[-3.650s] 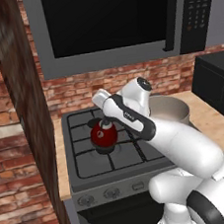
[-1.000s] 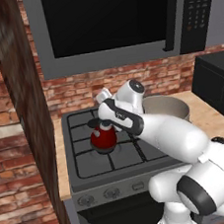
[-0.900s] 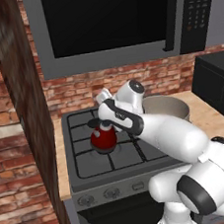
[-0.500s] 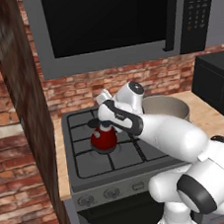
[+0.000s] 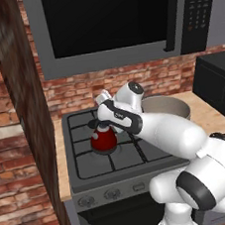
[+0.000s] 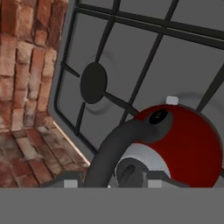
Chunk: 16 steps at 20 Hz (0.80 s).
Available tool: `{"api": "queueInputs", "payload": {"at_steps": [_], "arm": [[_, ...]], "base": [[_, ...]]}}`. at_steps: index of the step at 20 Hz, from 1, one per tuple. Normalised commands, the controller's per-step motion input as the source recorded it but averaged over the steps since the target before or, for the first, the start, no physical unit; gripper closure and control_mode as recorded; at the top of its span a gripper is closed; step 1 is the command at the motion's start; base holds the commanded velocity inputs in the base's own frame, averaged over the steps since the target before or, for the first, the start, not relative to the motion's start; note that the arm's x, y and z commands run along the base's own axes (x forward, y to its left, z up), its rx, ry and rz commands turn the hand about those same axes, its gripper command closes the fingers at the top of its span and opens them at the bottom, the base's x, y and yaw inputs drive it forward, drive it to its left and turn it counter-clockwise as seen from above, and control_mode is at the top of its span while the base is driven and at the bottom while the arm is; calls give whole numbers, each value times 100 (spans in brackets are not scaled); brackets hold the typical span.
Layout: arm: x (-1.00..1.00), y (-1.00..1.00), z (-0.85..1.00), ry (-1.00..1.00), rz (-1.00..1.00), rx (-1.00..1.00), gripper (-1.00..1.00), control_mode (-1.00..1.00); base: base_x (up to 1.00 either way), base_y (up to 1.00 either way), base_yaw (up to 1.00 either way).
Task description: Pick the kettle from the counter and place it on a stove burner. Then turn the burner on.
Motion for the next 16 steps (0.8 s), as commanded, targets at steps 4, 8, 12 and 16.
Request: {"api": "queueInputs", "payload": {"at_steps": [4,8,12,16], "arm": [[0,0,-1,0,0,0,-100,-100],[0,0,0,0,0,0,-100,-100],[0,0,7,0,0,0,-100,-100],[0,-3,21,0,0,0,-100,-100]], "base": [[0,0,0],[0,0,0],[0,0,0],[0,0,0]]}}
